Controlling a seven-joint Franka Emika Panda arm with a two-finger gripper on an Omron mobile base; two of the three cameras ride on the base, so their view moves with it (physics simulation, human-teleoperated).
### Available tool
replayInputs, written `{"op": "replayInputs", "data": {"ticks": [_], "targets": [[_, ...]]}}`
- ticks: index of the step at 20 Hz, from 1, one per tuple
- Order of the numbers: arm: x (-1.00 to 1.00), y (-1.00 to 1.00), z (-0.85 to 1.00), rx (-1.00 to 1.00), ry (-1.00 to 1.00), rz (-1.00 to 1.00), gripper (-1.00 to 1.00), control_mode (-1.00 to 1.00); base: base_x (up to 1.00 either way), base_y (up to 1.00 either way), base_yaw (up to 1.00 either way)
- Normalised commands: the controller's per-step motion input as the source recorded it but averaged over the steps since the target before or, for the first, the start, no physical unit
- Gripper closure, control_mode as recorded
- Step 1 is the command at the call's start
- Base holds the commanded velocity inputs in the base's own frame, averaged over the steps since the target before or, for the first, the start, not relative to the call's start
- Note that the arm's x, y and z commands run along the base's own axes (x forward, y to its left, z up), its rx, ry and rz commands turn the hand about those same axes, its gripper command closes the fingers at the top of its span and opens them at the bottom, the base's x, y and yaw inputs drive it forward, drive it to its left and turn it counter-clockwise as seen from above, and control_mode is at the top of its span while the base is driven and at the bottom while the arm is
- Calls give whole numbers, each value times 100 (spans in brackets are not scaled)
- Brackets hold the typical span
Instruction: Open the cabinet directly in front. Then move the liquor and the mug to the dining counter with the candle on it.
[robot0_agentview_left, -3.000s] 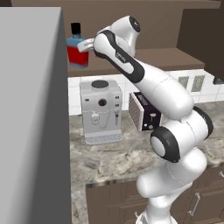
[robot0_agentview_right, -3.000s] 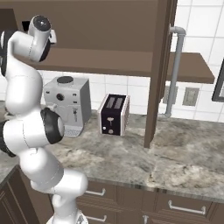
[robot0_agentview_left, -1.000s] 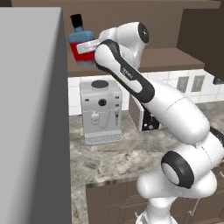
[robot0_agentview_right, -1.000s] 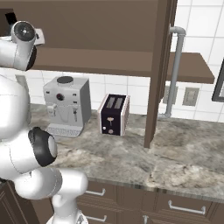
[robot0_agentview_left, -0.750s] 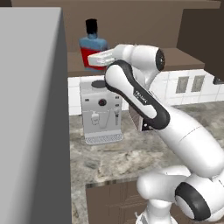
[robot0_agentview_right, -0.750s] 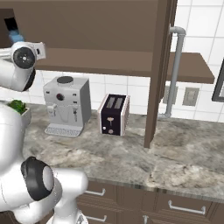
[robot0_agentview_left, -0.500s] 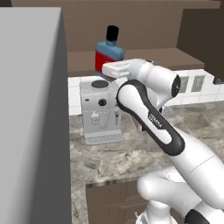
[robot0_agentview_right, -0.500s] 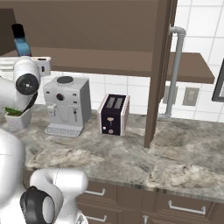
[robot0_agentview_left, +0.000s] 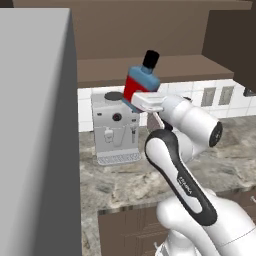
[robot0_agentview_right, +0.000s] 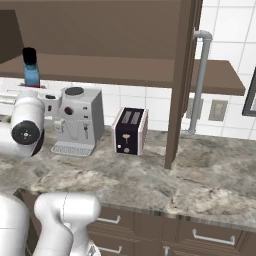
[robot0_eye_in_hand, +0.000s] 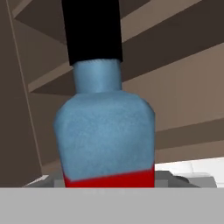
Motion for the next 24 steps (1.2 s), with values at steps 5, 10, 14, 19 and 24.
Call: {"op": "replayInputs", "data": {"ticks": [5, 10, 14, 19, 24], "targets": [[-27, 0, -19, 0, 6, 0, 100, -100, 0, 0, 0], [-20, 0, -12, 0, 2, 0, 100, 100, -80, 0, -8], [0, 0, 0, 0, 0, 0, 100, 100, -85, -7, -64], [0, 0, 0, 0, 0, 0, 100, 100, -18, 0, -96], [0, 0, 0, 0, 0, 0, 100, 100, 0, 0, -100]]}}
